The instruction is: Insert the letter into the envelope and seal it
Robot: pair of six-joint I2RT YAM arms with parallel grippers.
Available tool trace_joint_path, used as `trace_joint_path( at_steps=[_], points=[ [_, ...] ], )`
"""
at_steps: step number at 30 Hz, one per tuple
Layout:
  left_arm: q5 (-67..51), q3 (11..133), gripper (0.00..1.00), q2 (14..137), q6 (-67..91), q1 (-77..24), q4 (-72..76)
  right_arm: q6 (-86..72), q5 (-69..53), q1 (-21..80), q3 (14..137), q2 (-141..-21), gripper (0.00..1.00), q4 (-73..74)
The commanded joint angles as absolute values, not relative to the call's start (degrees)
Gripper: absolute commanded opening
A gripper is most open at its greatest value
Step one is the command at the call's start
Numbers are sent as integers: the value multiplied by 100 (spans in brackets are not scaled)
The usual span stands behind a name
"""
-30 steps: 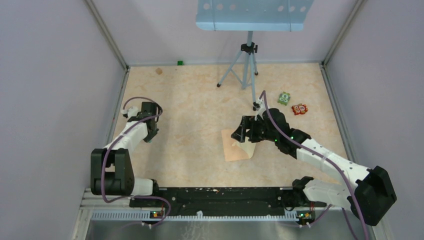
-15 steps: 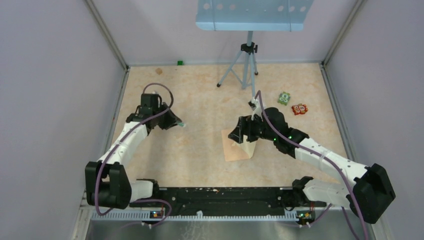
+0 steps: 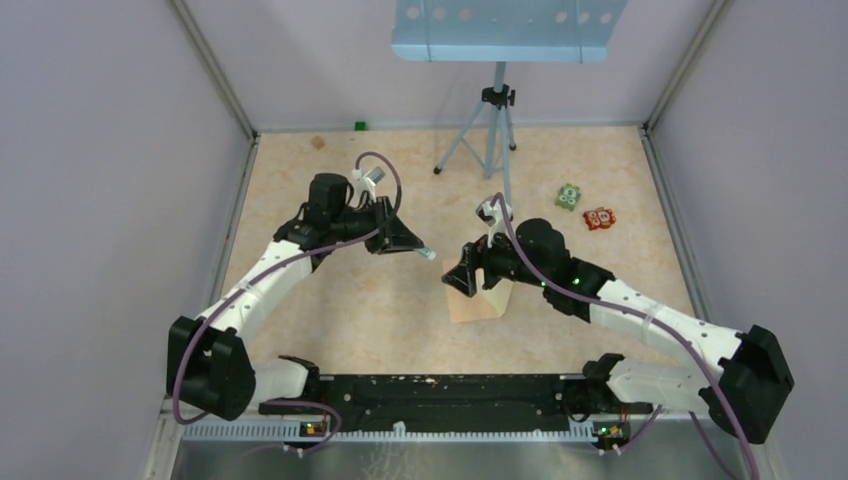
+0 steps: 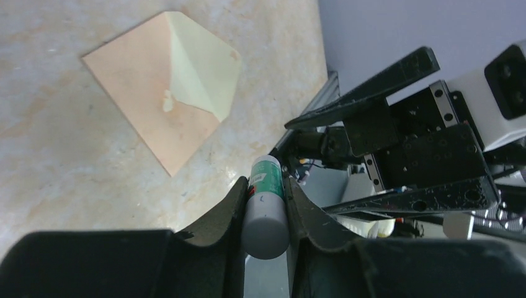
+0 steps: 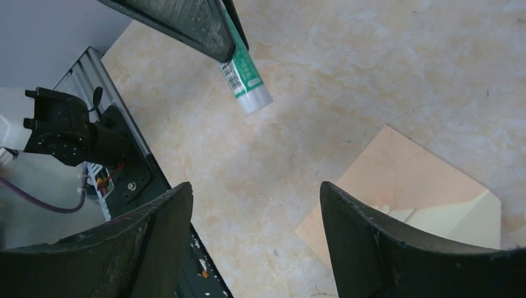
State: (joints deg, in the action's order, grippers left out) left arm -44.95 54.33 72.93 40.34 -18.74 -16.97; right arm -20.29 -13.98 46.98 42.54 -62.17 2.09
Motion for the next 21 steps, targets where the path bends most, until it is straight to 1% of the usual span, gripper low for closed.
trace_joint_path(
  at_steps=[1, 4, 11, 15, 19, 21],
  points=[
    [-5423, 5603, 0, 7337, 3930, -2135, -990, -1582, -1186, 4863, 4498, -5767, 74, 97],
    [-5632, 5586, 0, 7368, 3926, -2258, -818, -1437, -952, 4971, 4553, -5638, 74, 329],
    [-5741, 5516, 0, 7296, 3870, -2415, -645, -1205, -934, 5110, 4910, -5671, 72, 723],
    [-5744, 5468, 0, 7274, 3894, -2477, -545, -1094, -728, 5270, 5123, -5898, 68, 848],
    [-5790, 5407, 0, 7253, 3966, -2498, -436, -1043, -626, 5363, 5256, -6138, 58, 853],
    [-5784, 5405, 0, 7207, 3965, -2504, -431, -1006, -533, 5430, 5317, -6229, 57, 886]
  ],
)
